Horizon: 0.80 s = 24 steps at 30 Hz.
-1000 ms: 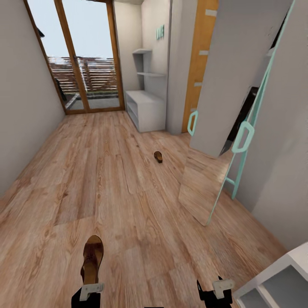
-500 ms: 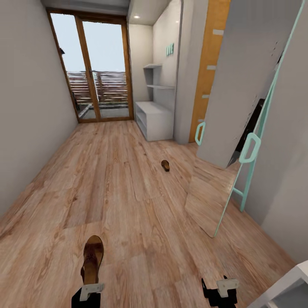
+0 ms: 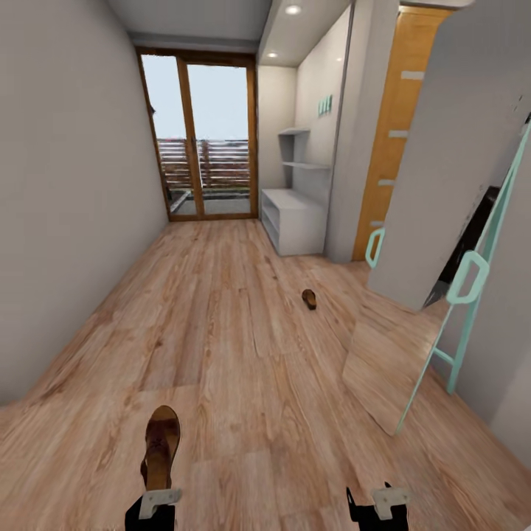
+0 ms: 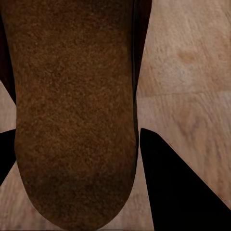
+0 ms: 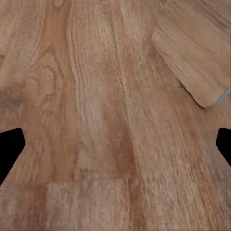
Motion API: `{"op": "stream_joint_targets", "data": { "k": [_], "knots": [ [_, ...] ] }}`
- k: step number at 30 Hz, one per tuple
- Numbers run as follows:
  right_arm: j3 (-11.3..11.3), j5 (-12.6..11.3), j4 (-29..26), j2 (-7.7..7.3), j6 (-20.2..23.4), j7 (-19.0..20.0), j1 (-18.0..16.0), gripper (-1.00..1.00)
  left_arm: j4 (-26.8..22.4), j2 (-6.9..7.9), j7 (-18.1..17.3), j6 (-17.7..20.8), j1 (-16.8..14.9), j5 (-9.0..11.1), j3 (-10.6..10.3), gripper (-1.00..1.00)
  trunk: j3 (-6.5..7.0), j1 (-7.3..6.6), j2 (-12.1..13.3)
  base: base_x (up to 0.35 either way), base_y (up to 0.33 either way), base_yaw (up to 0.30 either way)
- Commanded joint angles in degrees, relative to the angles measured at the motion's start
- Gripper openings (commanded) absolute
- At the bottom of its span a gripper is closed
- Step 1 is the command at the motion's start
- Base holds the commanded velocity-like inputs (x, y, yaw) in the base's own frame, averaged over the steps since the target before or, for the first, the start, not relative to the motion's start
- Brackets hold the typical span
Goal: Pick up the two gym shoes and the two sandals from the corridor floor and place them onto the hallstand (shoe rack) in the corridor, making sure they are on the rack and not on the floor. Arrange them so the two gym shoes are next to each other and the two sandals are next to each other.
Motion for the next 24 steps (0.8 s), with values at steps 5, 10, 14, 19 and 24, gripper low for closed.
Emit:
{"op": "stream_joint_targets", "data": {
  "k": [5, 10, 14, 19, 24],
  "knots": [
    [-0.24, 0.66, 0.52, 0.07, -0.18, -0.3, -0.02, 1.0, 0.1, 0.0, 0.08, -0.17, 0.0, -0.37, 0.23, -1.0, 0.86, -1.12, 2.0, 0.0, 0.0, 0.275],
    [-0.24, 0.67, 0.66, 0.08, -0.18, -0.33, -0.02, 1.0, 0.15, -0.07, 0.08, -0.17, -0.01, -0.38, 0.23, -1.0, 1.71, -2.21, 4.01, 0.0, 0.0, 0.276],
    [-0.28, 0.68, 0.68, 0.07, -0.18, -0.34, -0.02, 1.0, 0.13, -0.11, 0.08, -0.21, 0.0, -0.49, 0.21, -1.0, 2.11, -2.87, 5.21, 0.0, 0.0, 0.26],
    [-0.32, 0.63, 0.69, 0.01, -0.18, -0.4, -0.02, 1.0, 0.13, -0.16, 0.08, -0.25, 0.04, -0.69, 0.15, -1.0, 1.83, -2.87, 5.21, 0.0, 0.0, 0.205],
    [-0.36, 0.56, 0.69, -0.07, -0.18, -0.42, -0.02, 1.0, 0.09, -0.17, 0.08, -0.25, 0.04, -0.72, 0.14, -1.0, 1.56, -2.87, 5.21, 0.0, 0.0, 0.165]
  ]
}}
